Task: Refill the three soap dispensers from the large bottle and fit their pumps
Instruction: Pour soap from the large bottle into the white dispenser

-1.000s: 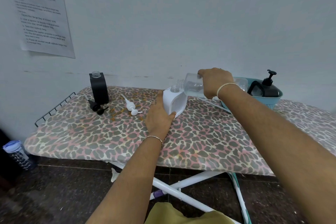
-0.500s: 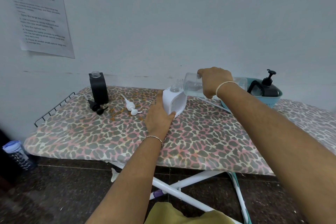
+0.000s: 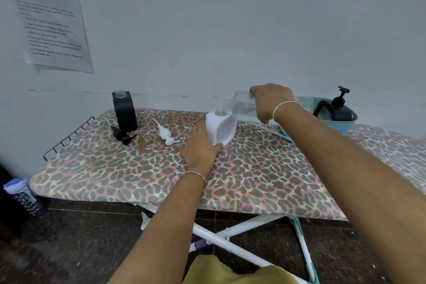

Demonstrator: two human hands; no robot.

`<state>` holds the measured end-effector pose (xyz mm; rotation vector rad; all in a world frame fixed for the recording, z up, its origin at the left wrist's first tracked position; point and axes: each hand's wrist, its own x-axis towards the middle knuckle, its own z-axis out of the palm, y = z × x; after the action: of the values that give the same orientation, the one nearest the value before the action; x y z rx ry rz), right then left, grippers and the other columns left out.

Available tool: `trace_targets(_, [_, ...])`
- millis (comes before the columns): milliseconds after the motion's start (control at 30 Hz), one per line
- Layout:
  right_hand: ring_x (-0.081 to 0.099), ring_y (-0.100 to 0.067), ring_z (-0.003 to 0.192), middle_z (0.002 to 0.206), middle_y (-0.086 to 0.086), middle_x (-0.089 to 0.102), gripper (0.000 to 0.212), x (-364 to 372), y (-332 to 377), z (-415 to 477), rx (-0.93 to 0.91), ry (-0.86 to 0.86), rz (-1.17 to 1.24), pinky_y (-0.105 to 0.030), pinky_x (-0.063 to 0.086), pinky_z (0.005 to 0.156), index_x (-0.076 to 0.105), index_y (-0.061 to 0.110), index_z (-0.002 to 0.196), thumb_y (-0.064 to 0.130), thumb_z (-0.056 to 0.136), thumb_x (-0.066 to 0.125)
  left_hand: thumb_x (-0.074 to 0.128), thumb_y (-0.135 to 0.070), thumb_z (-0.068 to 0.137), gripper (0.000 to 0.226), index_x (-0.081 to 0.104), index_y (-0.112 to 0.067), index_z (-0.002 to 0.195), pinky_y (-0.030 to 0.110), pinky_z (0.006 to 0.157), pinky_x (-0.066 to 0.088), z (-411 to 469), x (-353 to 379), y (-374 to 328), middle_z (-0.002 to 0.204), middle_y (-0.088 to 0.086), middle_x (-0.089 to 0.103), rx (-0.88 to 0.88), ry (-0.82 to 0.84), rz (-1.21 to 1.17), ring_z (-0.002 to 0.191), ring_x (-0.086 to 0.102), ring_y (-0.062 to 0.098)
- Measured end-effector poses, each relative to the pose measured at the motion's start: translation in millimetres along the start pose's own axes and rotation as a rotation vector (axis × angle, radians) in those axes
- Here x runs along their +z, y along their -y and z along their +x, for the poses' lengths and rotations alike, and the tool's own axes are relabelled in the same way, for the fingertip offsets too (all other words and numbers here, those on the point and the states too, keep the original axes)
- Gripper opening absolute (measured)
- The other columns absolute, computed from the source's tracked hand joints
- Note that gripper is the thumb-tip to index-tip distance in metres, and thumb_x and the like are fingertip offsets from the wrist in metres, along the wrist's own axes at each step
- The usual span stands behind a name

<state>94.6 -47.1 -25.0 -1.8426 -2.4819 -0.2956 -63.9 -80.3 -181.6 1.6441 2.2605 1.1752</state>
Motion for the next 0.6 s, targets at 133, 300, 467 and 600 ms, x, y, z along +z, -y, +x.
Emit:
trace_targets(133, [0.049, -0.025, 0.083, 0.100, -0.004, 0.058, 0.052, -0.7, 1.0, 0.3, -0.003, -0.005, -0.004, -0.030, 0.038, 0.070, 0.053, 0.020, 0.126, 0.001, 0.078, 0.059, 0.082, -0.036, 0.068, 0.106, 0.012, -0.035, 0.147, 0.044, 0.082, 0.051, 0.6, -0.2, 0.5, 0.123, 0.007, 0.059, 0.000, 0.015, 0.013, 0.111, 0.057, 0.029])
trace_targets(300, [0.049, -0.024, 0.082, 0.091, -0.002, 0.051, 0.050, -1.9, 1.5, 0.7, -0.002, -0.004, -0.010, -0.031, 0.039, 0.070, 0.053, 0.019, 0.124, 0.001, 0.078, 0.060, 0.085, -0.034, 0.064, 0.111, 0.011, -0.034, 0.148, 0.043, 0.084, 0.050, 0.5, -0.9, 1.9, 0.128, 0.004, 0.056, 0.010, 0.025, 0.007, 0.115, 0.055, 0.027])
trace_targets(467, [0.049, -0.024, 0.082, 0.090, -0.002, 0.050, 0.049, -2.0, 2.2, 1.0, -0.001, 0.001, -0.009, -0.031, 0.039, 0.069, 0.054, 0.019, 0.122, 0.001, 0.077, 0.061, 0.085, -0.034, 0.064, 0.110, 0.012, -0.034, 0.147, 0.043, 0.082, 0.050, 0.8, 0.0, 3.0, 0.127, 0.003, 0.057, 0.014, 0.022, -0.001, 0.114, 0.056, 0.026])
trace_targets(600, [0.049, -0.024, 0.083, 0.090, -0.002, 0.049, 0.048, -3.2, 2.1, 0.7, 0.002, 0.004, -0.008, -0.031, 0.039, 0.070, 0.053, 0.018, 0.121, 0.001, 0.077, 0.061, 0.085, -0.034, 0.064, 0.111, 0.012, -0.034, 0.147, 0.043, 0.080, 0.050, 0.6, 0.3, 2.9, 0.126, 0.003, 0.057, 0.012, 0.022, 0.000, 0.113, 0.057, 0.027])
